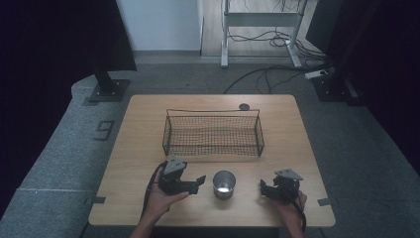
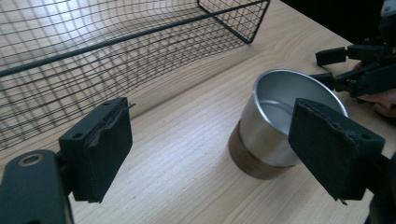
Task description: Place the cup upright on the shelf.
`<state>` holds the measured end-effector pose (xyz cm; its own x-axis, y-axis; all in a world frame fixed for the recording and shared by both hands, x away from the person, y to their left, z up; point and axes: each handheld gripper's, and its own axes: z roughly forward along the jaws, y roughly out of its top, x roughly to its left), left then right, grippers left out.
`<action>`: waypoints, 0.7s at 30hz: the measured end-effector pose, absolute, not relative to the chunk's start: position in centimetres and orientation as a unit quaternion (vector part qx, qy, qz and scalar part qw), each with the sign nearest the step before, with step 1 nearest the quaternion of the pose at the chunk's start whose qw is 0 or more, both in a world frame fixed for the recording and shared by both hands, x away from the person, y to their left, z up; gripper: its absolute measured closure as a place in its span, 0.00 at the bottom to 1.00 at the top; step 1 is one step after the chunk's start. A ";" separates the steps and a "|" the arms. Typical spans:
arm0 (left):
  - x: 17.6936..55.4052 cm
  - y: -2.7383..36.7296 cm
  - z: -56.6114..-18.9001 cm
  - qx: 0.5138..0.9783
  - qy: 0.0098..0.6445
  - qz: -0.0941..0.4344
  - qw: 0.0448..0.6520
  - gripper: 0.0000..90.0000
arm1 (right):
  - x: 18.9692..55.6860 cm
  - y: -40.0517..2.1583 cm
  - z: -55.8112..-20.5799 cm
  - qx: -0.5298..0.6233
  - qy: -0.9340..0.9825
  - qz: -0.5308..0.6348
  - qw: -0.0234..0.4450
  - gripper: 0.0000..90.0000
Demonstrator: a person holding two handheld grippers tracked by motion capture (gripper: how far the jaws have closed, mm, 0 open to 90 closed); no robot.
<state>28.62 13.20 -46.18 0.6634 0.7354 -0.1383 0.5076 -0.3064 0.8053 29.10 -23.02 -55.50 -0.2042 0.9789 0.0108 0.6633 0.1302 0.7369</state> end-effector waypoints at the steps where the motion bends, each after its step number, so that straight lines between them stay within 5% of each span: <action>1: 28.6 13.0 -46.2 0.799 0.388 0.127 0.441 0.16 | 29.1 -23.0 -55.5 0.579 0.709 0.315 0.250 0.14; 21: 28.3 9.8 -47.1 0.816 0.364 0.097 0.439 0.14 | 29.1 -23.0 -55.5 0.580 0.708 0.315 0.252 0.15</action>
<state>28.30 9.76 -47.11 0.7165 0.6786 -0.1617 0.5087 -0.3497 0.7867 29.14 -23.01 -55.50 -0.2000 0.9798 0.0086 0.6627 0.1288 0.7378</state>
